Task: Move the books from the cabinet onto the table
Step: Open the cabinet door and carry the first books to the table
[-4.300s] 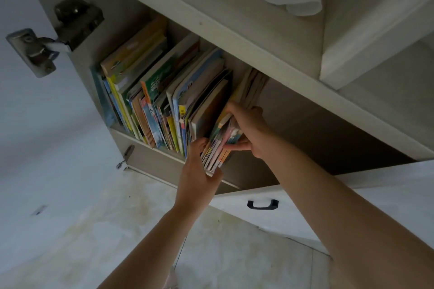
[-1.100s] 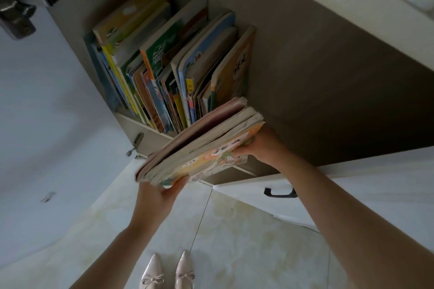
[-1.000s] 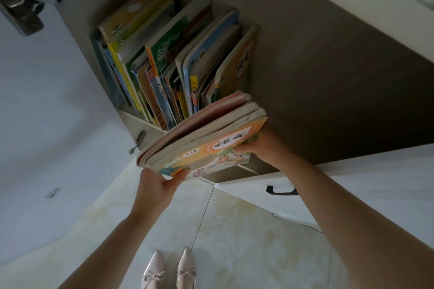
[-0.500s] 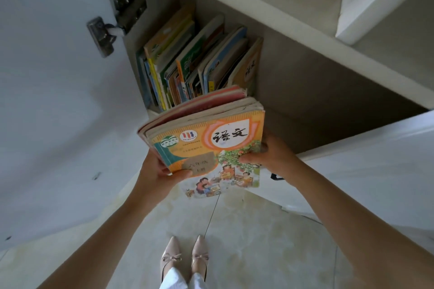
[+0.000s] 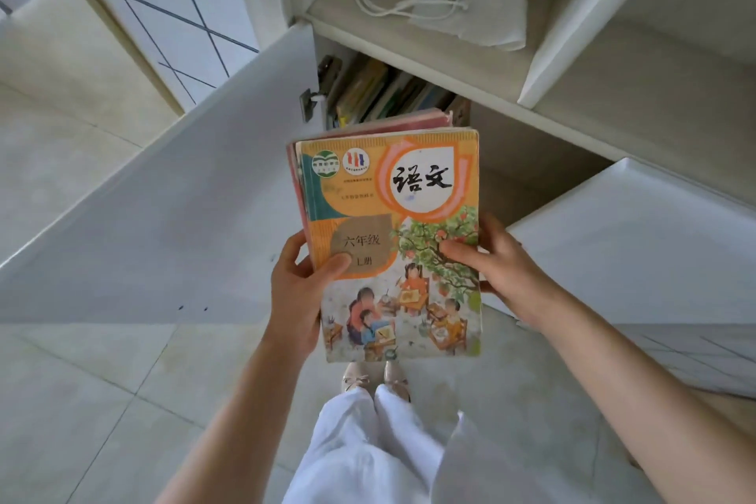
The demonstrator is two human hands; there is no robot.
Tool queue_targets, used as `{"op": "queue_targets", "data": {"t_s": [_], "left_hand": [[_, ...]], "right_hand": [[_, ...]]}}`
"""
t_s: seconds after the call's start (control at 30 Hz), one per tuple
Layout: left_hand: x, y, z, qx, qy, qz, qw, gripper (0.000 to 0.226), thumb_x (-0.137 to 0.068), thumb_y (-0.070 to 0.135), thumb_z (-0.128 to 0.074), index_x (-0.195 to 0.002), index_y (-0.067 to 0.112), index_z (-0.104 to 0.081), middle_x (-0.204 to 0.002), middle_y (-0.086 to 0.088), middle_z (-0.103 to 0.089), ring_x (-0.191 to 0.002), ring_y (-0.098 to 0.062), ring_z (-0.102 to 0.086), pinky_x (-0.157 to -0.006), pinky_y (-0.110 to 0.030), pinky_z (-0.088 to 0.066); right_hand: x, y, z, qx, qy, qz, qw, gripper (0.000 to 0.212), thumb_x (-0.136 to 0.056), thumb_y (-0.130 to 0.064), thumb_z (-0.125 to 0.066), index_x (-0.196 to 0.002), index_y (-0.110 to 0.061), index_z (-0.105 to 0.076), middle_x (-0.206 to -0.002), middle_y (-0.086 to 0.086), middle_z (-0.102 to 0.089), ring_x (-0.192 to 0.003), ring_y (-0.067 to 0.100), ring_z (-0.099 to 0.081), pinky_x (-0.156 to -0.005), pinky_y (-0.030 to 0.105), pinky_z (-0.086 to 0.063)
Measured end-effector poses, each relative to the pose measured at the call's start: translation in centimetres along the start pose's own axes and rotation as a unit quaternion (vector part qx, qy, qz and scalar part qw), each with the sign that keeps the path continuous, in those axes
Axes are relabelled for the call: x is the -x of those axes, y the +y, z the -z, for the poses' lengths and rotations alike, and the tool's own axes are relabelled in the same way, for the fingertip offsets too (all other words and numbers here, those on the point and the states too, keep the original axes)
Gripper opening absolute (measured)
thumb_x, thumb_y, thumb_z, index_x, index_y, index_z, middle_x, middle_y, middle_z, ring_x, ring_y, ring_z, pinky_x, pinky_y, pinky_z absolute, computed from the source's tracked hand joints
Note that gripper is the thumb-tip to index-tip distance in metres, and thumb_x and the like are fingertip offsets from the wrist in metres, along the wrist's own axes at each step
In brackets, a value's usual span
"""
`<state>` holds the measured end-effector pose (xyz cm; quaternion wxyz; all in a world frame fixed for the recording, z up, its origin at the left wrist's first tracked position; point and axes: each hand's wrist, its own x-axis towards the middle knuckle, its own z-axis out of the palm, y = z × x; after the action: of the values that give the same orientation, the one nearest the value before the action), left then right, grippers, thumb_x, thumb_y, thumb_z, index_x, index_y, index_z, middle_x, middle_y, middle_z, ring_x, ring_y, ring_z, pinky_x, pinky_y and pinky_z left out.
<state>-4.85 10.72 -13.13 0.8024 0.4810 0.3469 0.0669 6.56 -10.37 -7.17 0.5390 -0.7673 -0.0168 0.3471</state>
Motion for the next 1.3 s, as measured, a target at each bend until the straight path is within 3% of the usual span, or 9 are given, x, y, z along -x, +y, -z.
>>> {"op": "queue_targets", "data": {"t_s": [0.1, 0.27, 0.53, 0.63, 0.8, 1.0, 1.07, 1.17, 1.3], "left_hand": [[2.9, 1.1, 0.2, -0.006, 0.031, 0.006, 0.999, 0.056, -0.067, 0.005, -0.073, -0.120, 0.007, -0.054, -0.104, -0.014, -0.073, -0.100, -0.034, -0.068, -0.094, -0.055, -0.051], [6.9, 1.6, 0.1, -0.015, 0.081, 0.008, 0.997, 0.039, -0.084, 0.005, -0.068, -0.119, 0.017, -0.055, -0.104, -0.007, -0.074, -0.103, -0.030, -0.068, -0.094, -0.048, -0.052], [12.1, -0.5, -0.7, 0.020, 0.156, 0.000, 0.988, 0.032, -0.087, 0.019, -0.067, -0.113, 0.029, -0.053, -0.108, -0.003, -0.072, -0.105, -0.028, -0.067, -0.093, -0.052, -0.052], [14.3, -2.0, -1.6, 0.036, 0.207, -0.018, 0.977, 0.041, -0.079, 0.027, -0.072, -0.116, 0.026, -0.053, -0.108, -0.002, -0.072, -0.102, -0.024, -0.068, -0.087, -0.043, -0.054], [18.6, -4.1, -2.8, 0.045, 0.317, -0.062, 0.945, 0.053, -0.089, 0.018, -0.065, -0.136, 0.025, -0.043, -0.111, 0.000, -0.071, -0.100, -0.014, -0.069, -0.084, -0.031, -0.053], [25.1, -5.8, -2.8, 0.075, 0.441, -0.081, 0.891, 0.062, -0.087, 0.015, -0.068, -0.135, 0.036, -0.035, -0.104, 0.000, -0.072, -0.092, -0.013, -0.071, -0.081, -0.032, -0.056], [27.2, -6.5, -2.4, 0.086, 0.476, -0.087, 0.871, 0.060, -0.087, 0.015, -0.069, -0.133, 0.037, -0.037, -0.101, 0.001, -0.073, -0.091, -0.010, -0.071, -0.080, -0.030, -0.055], [30.2, -7.5, -1.7, 0.109, 0.521, -0.089, 0.842, 0.058, -0.087, 0.015, -0.069, -0.131, 0.038, -0.039, -0.097, 0.006, -0.074, -0.091, -0.007, -0.071, -0.080, -0.030, -0.055], [34.6, -9.1, -0.8, 0.149, 0.585, -0.100, 0.791, 0.057, -0.087, 0.014, -0.068, -0.131, 0.038, -0.040, -0.097, 0.007, -0.074, -0.091, -0.010, -0.071, -0.081, -0.033, -0.057]], "right_hand": [[2.2, -1.1, -1.1, 0.008, 0.006, 0.025, 1.000, 0.041, -0.081, -0.035, -0.069, -0.118, -0.035, -0.051, -0.108, -0.016, -0.067, -0.099, -0.002, -0.063, -0.090, 0.024, -0.049], [4.6, -1.7, -2.4, 0.066, 0.031, 0.069, 0.995, 0.031, -0.092, -0.036, -0.059, -0.122, -0.029, -0.054, -0.100, -0.020, -0.065, -0.088, -0.017, -0.059, -0.068, 0.001, -0.045], [5.6, -1.5, -1.4, 0.115, -0.060, 0.083, 0.988, 0.032, -0.087, -0.035, -0.067, -0.117, -0.032, -0.056, -0.106, -0.014, -0.069, -0.098, -0.003, -0.063, -0.084, 0.019, -0.050], [5.5, -1.6, -0.9, 0.133, -0.114, 0.084, 0.981, 0.030, -0.086, -0.031, -0.069, -0.112, -0.035, -0.056, -0.103, -0.017, -0.068, -0.093, -0.006, -0.063, -0.075, 0.012, -0.048], [5.6, -1.3, -1.8, 0.167, -0.202, 0.094, 0.961, 0.024, -0.087, -0.026, -0.069, -0.103, -0.036, -0.055, -0.101, -0.017, -0.064, -0.083, -0.018, -0.060, -0.062, 0.002, -0.046], [6.7, -0.3, -5.5, 0.209, -0.325, 0.083, 0.918, 0.030, -0.085, -0.035, -0.069, -0.110, -0.037, -0.054, -0.111, -0.011, -0.064, -0.104, 0.008, -0.063, -0.088, 0.032, -0.054], [7.5, -0.1, -7.3, 0.225, -0.372, 0.086, 0.896, 0.033, -0.085, -0.035, -0.068, -0.115, -0.035, -0.054, -0.111, -0.011, -0.064, -0.105, 0.007, -0.062, -0.085, 0.030, -0.054], [9.2, 0.2, -9.8, 0.244, -0.430, 0.091, 0.865, 0.028, -0.090, -0.029, -0.064, -0.112, -0.036, -0.049, -0.102, -0.021, -0.059, -0.095, -0.002, -0.058, -0.066, 0.009, -0.049], [12.2, 1.0, -13.9, 0.284, -0.494, 0.100, 0.816, 0.029, -0.088, -0.030, -0.066, -0.115, -0.033, -0.054, -0.108, -0.011, -0.064, -0.100, 0.005, -0.062, -0.063, 0.013, -0.053]]}}
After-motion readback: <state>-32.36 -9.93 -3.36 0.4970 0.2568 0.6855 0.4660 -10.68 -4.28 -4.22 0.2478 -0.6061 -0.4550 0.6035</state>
